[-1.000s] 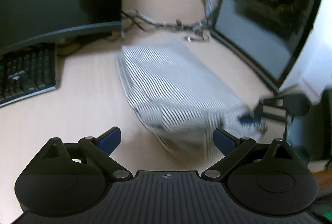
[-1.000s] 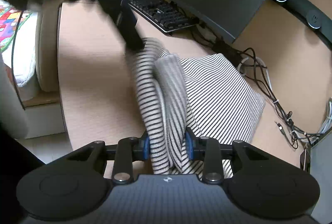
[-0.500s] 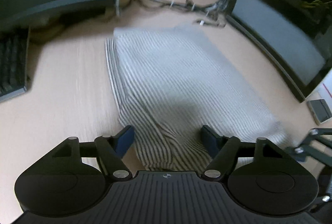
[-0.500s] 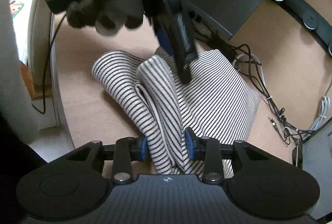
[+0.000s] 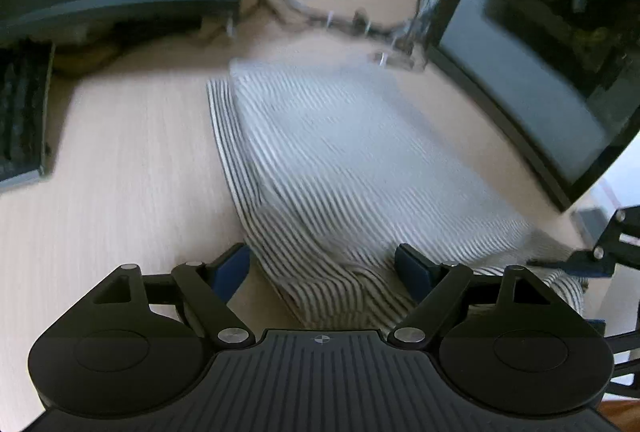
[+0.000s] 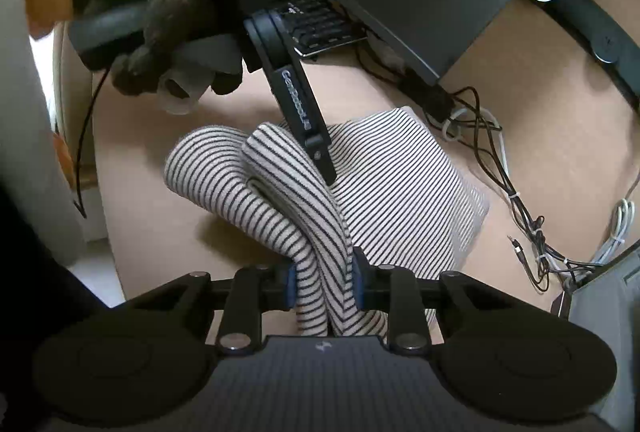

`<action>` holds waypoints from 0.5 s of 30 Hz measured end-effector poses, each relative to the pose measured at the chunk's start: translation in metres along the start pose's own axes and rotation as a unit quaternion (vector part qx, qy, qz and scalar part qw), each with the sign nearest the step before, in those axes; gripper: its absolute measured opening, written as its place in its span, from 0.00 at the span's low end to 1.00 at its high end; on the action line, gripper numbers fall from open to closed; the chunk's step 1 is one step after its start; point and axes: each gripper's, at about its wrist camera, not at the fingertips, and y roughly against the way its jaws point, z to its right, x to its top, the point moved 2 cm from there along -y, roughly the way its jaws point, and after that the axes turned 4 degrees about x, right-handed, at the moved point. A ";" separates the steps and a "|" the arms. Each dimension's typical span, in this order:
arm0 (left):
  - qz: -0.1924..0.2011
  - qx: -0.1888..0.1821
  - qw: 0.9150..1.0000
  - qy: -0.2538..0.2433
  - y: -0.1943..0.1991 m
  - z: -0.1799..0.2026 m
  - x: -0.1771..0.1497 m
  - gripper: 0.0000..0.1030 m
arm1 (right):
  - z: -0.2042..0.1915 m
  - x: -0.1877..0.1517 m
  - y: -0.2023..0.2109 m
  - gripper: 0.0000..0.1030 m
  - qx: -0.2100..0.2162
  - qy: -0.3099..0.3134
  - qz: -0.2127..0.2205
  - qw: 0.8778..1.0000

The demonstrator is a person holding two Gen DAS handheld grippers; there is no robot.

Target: Fold clothes

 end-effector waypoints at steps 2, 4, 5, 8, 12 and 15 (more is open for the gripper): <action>0.020 -0.005 1.000 -0.010 0.007 -0.009 0.010 0.85 | -0.001 0.007 0.011 0.23 0.014 0.001 -0.013 1.000; 0.028 -0.005 0.999 -0.020 0.008 -0.016 0.019 0.84 | -0.004 0.015 0.025 0.22 0.036 -0.002 -0.028 0.999; 0.030 -0.009 0.999 -0.025 0.005 -0.019 0.023 0.83 | -0.007 0.019 0.034 0.22 0.045 0.003 -0.035 0.998; 0.035 -0.024 0.997 -0.059 -0.002 -0.014 0.026 0.81 | -0.021 0.031 0.061 0.22 0.061 0.032 -0.051 0.996; 0.014 -0.033 0.993 -0.114 -0.012 0.001 0.016 0.75 | -0.011 0.056 0.079 0.22 0.065 0.100 -0.060 0.991; 0.013 -0.054 0.990 -0.131 -0.013 -0.001 0.007 0.71 | 0.019 0.071 0.064 0.23 0.053 0.149 -0.060 0.986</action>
